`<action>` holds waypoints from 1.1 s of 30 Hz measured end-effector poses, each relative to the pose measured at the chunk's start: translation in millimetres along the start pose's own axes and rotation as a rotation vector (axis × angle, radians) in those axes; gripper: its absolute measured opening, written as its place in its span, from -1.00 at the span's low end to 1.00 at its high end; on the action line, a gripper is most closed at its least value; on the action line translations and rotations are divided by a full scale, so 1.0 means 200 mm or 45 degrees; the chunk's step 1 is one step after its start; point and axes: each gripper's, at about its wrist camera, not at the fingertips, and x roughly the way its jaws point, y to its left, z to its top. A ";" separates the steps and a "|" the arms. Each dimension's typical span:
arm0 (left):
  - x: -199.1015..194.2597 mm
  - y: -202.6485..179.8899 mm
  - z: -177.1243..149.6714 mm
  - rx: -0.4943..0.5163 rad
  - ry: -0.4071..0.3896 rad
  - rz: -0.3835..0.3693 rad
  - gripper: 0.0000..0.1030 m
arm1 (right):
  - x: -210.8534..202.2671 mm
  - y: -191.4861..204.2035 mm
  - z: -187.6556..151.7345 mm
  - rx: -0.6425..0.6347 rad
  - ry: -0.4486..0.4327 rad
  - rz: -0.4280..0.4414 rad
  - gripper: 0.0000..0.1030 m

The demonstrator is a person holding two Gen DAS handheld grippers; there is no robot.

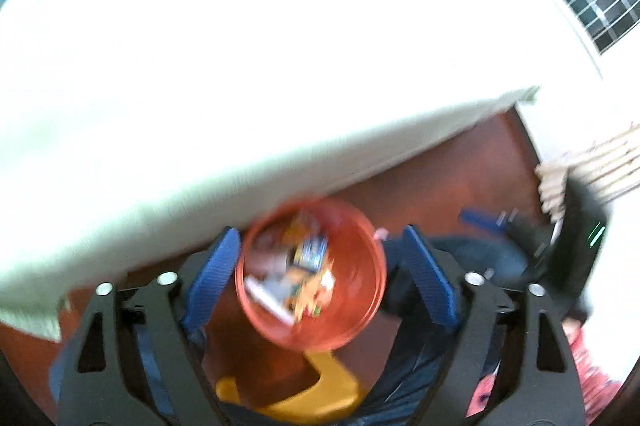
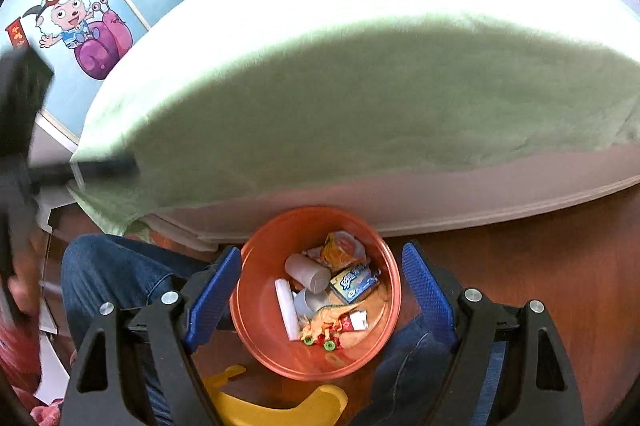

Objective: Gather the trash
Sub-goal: 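Grasp the green snack bag with the left tool while the right tool grasps the white tissue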

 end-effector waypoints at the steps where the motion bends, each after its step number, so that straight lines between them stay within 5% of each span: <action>1: -0.03 0.00 0.06 -0.007 -0.030 -0.002 0.66 | -0.01 0.00 0.00 -0.003 -0.008 0.001 0.57; 7: -0.08 0.09 0.56 -0.143 -0.153 -0.048 0.68 | -0.05 0.03 0.01 -0.044 -0.050 0.009 0.57; 11: 0.07 0.20 0.94 -0.296 -0.187 -0.021 0.68 | -0.08 0.04 0.03 -0.079 -0.093 0.008 0.58; 16: 0.30 0.32 1.37 -0.485 -0.204 -0.133 0.68 | -0.08 0.01 0.06 -0.085 -0.105 0.000 0.59; 20: 0.43 0.38 1.61 -0.601 -0.224 -0.081 0.68 | -0.04 -0.04 0.09 -0.059 -0.068 0.016 0.59; 26: 0.63 0.37 1.80 -0.654 -0.147 0.011 0.66 | -0.03 -0.09 0.13 -0.032 -0.069 0.047 0.59; 28: 0.66 0.35 1.81 -0.623 -0.124 0.050 0.26 | -0.02 -0.09 0.14 -0.037 -0.071 0.047 0.59; 33: 0.62 0.33 1.79 -0.544 -0.139 0.100 -0.05 | -0.03 -0.07 0.18 -0.047 -0.084 0.048 0.59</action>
